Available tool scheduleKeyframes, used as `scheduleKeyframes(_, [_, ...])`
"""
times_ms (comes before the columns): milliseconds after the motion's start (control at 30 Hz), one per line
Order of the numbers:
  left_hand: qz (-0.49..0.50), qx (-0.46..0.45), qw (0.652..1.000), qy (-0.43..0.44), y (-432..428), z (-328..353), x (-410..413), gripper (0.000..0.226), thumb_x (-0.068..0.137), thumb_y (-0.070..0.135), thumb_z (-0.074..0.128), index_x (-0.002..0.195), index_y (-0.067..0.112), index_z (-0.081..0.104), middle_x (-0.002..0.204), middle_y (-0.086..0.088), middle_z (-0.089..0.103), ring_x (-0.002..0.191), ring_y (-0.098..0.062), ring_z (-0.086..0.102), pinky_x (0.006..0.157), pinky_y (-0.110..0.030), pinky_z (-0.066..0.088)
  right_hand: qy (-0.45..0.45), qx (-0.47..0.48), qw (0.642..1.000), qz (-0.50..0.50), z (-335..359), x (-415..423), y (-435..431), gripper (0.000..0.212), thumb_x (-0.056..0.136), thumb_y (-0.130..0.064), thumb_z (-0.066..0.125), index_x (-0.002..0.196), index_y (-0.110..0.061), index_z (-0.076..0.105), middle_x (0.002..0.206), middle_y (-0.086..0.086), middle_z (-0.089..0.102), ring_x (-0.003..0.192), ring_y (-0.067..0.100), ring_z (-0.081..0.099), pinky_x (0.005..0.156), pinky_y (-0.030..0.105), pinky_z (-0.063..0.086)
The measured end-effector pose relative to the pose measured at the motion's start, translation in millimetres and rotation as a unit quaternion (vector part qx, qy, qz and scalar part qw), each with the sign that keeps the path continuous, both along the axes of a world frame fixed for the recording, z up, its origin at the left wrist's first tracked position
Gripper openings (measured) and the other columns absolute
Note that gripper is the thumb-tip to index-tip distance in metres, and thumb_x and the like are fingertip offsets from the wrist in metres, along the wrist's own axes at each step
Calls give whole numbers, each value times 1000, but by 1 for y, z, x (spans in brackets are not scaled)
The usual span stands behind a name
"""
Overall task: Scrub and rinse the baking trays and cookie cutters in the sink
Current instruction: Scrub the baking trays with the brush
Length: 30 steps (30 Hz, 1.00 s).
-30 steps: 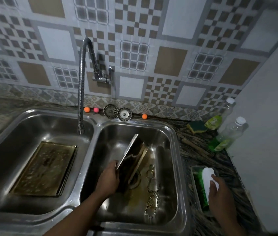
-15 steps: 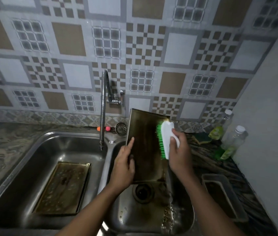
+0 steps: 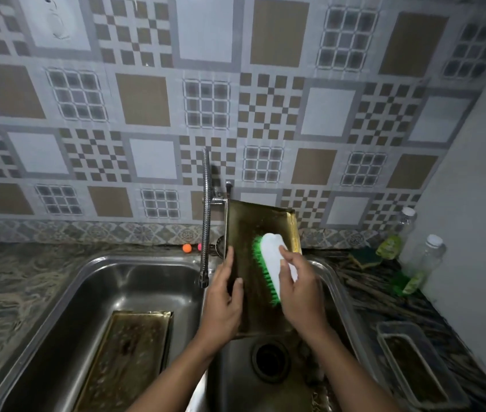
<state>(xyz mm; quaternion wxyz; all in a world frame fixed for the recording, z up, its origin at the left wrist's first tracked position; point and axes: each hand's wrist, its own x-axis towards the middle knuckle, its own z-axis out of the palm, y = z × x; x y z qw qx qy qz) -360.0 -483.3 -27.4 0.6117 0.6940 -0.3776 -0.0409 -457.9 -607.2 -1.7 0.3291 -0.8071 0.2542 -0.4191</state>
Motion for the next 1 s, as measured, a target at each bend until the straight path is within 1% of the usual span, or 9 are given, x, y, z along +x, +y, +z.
scheduleKeyframes(100, [-36, 11, 999, 15, 0, -2, -11, 61, 99, 15, 52, 151, 28, 24, 135, 33, 41, 125, 21, 35, 100, 0, 26, -1, 50, 994, -94, 5, -7, -23, 31, 99, -22, 47, 127, -19, 60, 128, -1, 62, 110, 10, 57, 82, 22, 43])
scheduleKeyframes(200, [-71, 17, 997, 18, -6, 1, -22, 67, 96, 17, 58, 151, 30, 22, 138, 24, 42, 126, 18, 37, 100, 0, 29, -16, 80, 989, -124, 24, 6, -34, 31, 100, -23, 46, 128, -19, 58, 130, -1, 61, 109, 11, 57, 77, 20, 41])
scheduleKeyframes(300, [-72, 2, 997, 36, -12, 11, -18, 71, 94, 23, 62, 151, 27, 20, 139, 27, 36, 127, 23, 33, 98, 1, 29, -14, 70, 995, -66, 36, 23, -18, 30, 100, -26, 47, 127, -24, 58, 120, -7, 62, 98, 5, 55, 67, 11, 39])
scheduleKeyframes(467, [-56, -27, 996, 69, -4, 15, 1, 75, 91, 39, 59, 153, 27, 19, 145, 29, 30, 135, 17, 29, 104, -3, 27, 23, 38, 997, 70, 18, 6, 11, 26, 98, -24, 50, 121, -26, 62, 123, -23, 59, 111, -8, 53, 86, 4, 39])
scheduleKeyframes(533, [-61, -26, 995, 71, 2, 14, -1, 73, 92, 38, 58, 152, 30, 18, 145, 30, 31, 135, 16, 30, 104, -4, 29, 18, 42, 998, 48, 10, -7, 2, 26, 98, -21, 51, 120, -26, 63, 122, -20, 60, 113, -5, 54, 85, 3, 39])
scheduleKeyframes(633, [-90, -9, 994, 61, 2, 11, -13, 77, 89, 54, 59, 151, 36, 17, 145, 32, 30, 136, 12, 31, 109, -13, 31, 3, 36, 999, -30, 13, -9, -17, 28, 98, -22, 50, 123, -23, 63, 124, -7, 64, 110, 5, 57, 78, 13, 41])
scheduleKeyframes(767, [-103, -7, 993, 56, -8, 14, -17, 84, 83, 64, 57, 151, 34, 18, 148, 27, 33, 139, 4, 32, 112, -20, 31, -2, 66, 997, -36, 35, 14, -11, 30, 99, -27, 49, 126, -26, 60, 111, -10, 63, 90, -6, 55, 65, 10, 40])
scheduleKeyframes(900, [-80, -45, 991, 97, -15, 19, 0, 88, 82, 73, 53, 152, 30, 20, 153, 19, 35, 141, -1, 34, 113, -22, 32, -5, 70, 995, 75, 23, 16, 22, 28, 99, -24, 50, 123, -22, 62, 121, -23, 59, 111, -11, 54, 92, 14, 45])
scheduleKeyframes(1000, [-39, -50, 992, 109, -18, 17, 11, 90, 81, 81, 40, 153, 30, 19, 159, 12, 25, 145, -4, 27, 120, -36, 25, 15, 43, 992, 120, 2, -4, 37, 26, 97, -18, 53, 120, -21, 65, 116, -28, 59, 113, -14, 52, 92, 7, 40])
